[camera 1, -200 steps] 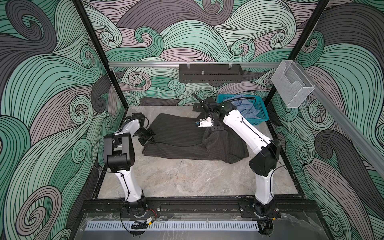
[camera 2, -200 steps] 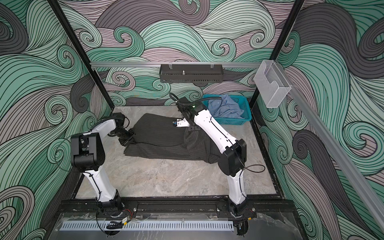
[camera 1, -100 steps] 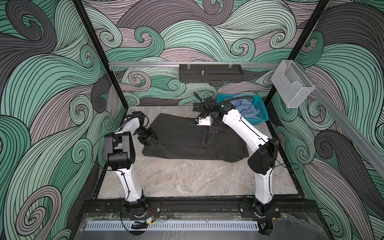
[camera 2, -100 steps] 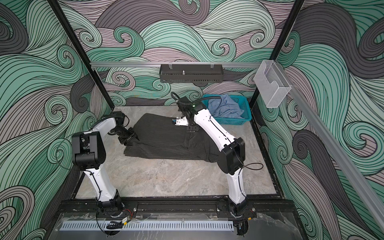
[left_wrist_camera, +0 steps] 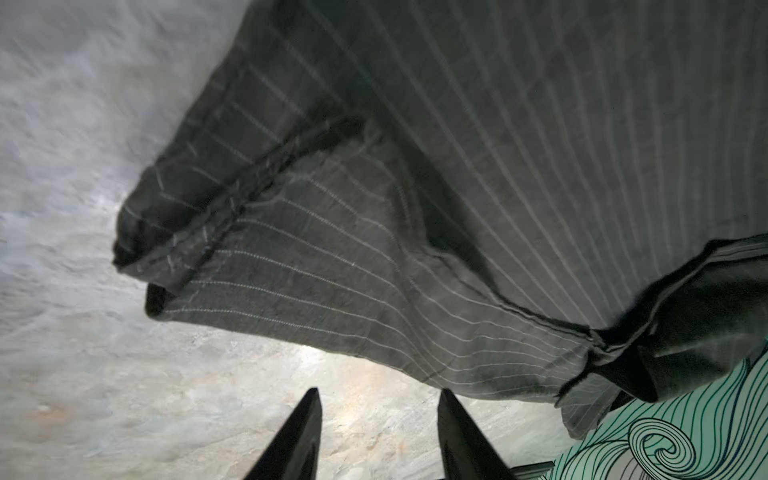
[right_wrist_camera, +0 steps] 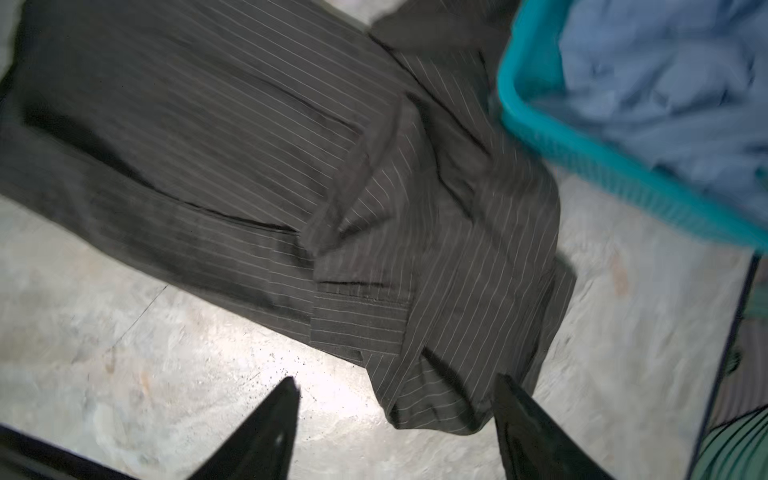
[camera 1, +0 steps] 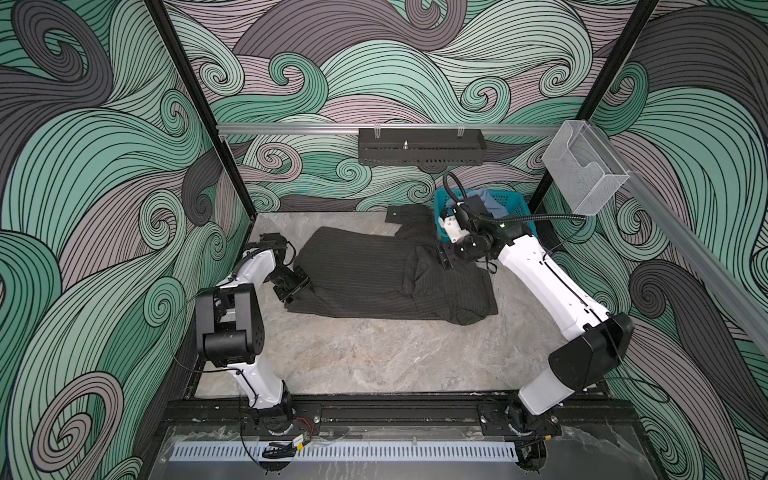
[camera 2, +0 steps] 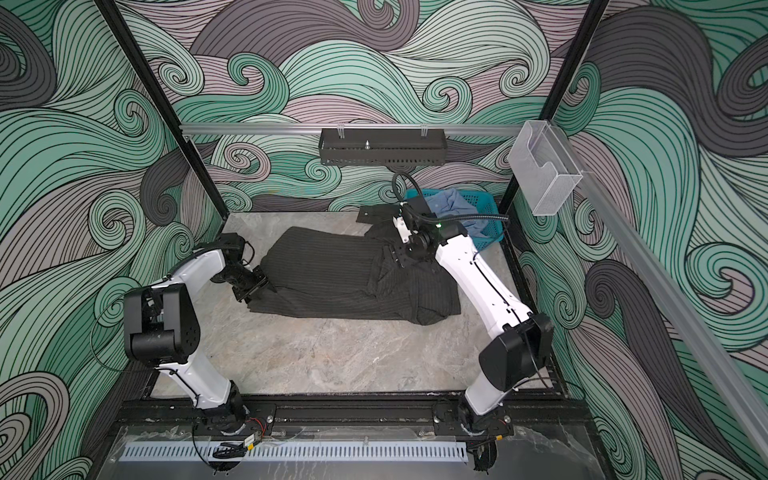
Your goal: Fold and stack the long sleeve shirts
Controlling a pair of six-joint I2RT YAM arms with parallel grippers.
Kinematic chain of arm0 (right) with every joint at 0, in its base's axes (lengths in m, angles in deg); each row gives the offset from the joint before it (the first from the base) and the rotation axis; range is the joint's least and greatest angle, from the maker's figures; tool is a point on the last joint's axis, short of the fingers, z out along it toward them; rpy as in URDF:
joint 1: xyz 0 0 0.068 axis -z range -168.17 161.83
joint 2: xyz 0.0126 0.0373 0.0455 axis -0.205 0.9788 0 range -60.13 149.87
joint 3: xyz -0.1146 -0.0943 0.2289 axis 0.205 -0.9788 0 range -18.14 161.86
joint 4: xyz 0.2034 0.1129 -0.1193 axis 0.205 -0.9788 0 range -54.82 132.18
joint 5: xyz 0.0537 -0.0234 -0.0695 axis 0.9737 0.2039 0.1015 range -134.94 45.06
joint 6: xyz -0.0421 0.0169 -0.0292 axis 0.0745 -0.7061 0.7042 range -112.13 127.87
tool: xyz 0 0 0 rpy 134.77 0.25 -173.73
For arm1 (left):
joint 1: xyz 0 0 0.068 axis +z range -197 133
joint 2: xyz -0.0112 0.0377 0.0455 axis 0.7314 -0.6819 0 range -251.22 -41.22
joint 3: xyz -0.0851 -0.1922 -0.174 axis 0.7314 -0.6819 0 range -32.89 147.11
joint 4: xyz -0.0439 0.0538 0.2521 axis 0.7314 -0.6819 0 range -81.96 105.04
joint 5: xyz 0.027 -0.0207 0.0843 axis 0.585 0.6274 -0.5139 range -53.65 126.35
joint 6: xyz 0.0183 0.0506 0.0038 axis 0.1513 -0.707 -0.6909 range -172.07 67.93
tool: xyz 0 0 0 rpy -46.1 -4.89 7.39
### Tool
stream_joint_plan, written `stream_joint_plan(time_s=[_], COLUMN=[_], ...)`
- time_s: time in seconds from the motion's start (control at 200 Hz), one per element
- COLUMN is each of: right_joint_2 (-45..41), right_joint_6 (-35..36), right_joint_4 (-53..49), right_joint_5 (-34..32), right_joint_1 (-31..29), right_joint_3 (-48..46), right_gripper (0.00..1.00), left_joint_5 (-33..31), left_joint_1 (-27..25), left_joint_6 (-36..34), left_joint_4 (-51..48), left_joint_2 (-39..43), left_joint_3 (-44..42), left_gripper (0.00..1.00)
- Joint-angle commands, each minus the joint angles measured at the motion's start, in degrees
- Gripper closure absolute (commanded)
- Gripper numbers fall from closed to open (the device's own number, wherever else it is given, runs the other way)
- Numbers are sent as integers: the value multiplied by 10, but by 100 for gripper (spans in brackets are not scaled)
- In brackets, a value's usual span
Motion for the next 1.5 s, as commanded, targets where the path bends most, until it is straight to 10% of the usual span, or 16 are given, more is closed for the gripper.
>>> stream_joint_plan(time_s=[0.0,0.331,0.857,1.097,1.498], right_joint_2=[-25,-39,88,82,113], right_joint_6=[-186,-210,-169,-150,-66], right_joint_4=[71,114,152,137,27], right_joint_5=[39,100,159,140,129], right_joint_1=[13,20,85,106,155], right_joint_3=[-117,-264,-220,-200,-104], right_gripper=[27,30,58,90,84], left_joint_5=[15,3,-6,-17,-63], left_joint_1=[-5,-6,-7,-7,-7], left_joint_6=[5,0,-7,-13,-43], left_joint_4=[19,29,20,2,-56], left_joint_2=[-20,-53,-104,-125,-177], left_joint_3=[4,-31,-14,10,80], left_gripper=[55,63,70,76,85])
